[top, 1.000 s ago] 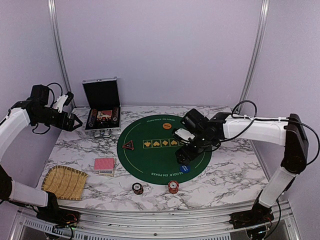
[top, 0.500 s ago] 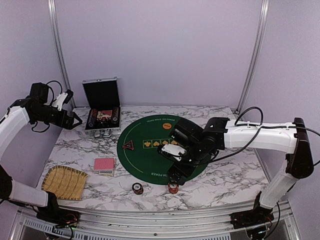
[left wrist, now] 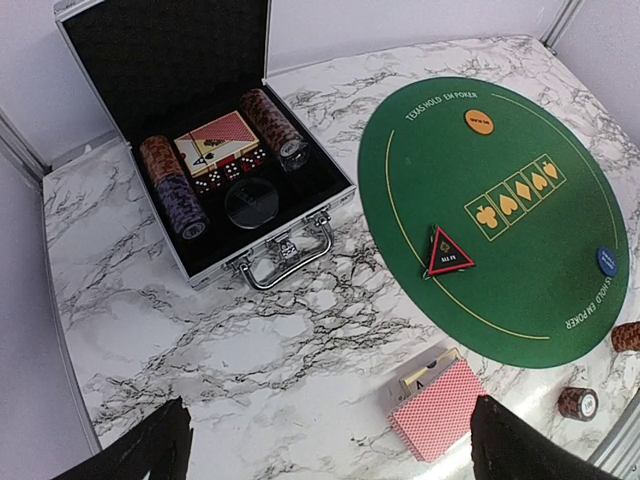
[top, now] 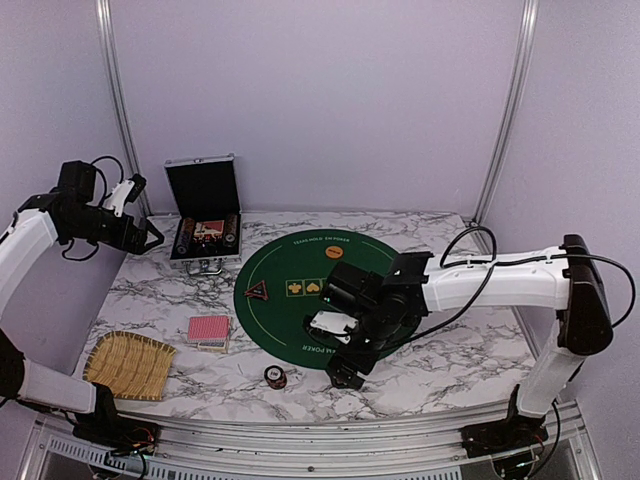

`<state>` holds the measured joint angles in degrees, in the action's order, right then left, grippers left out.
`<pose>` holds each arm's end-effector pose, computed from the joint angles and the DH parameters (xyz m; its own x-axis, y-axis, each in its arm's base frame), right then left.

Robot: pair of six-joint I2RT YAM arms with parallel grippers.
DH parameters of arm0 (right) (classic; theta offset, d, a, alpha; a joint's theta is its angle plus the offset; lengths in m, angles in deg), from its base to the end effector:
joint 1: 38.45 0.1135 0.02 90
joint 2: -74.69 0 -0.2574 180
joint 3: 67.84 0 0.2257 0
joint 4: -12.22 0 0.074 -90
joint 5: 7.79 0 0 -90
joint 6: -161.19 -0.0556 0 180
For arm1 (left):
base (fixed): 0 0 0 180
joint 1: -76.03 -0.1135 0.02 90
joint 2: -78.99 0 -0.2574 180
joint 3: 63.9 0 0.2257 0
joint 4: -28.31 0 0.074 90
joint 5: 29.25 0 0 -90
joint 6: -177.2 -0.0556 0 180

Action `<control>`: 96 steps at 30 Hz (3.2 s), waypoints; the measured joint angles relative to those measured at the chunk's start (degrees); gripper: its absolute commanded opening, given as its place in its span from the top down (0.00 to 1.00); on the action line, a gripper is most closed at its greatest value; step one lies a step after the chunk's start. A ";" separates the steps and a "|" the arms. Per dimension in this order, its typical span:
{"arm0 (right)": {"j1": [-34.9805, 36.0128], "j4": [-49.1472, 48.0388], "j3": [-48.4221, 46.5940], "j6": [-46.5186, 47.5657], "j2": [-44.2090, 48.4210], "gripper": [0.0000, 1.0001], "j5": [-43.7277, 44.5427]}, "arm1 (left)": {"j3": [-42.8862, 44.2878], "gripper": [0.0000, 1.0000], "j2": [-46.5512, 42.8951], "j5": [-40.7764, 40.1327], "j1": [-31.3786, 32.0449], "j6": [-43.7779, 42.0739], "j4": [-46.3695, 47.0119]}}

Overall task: Distribute texas hold em gaming equipment
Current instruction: Pick up the pile of poker chips from the pile of poker chips, then place the poker chips pile in the big blind area.

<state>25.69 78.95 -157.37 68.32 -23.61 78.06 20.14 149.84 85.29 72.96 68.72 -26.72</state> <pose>0.1327 0.2831 0.2085 -0.4671 -0.8491 -0.2466 -0.8831 0.4618 0.0825 0.2490 -0.0098 0.3251 -0.5493 0.2593 -0.7944 0.4580 0.8886 -0.0266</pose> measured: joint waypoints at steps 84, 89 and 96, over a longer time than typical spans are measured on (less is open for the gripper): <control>-23.23 -6.49 -26.51 -2.69 -17.73 1.00 13.11 | 1.84 0.01 1.25 0.13 0.00 -0.20 -1.22; -28.74 -8.17 -33.73 -2.64 -27.12 1.00 14.45 | 1.84 0.01 1.25 0.13 0.00 -0.20 -1.25; -32.74 -10.25 -39.54 -2.43 -35.26 1.00 14.40 | 1.84 0.01 1.25 0.13 0.00 -0.20 -1.27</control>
<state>-7.05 68.70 -196.91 65.89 -58.87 92.47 21.98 151.09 85.42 72.96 68.52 -27.99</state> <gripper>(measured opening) 0.402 0.989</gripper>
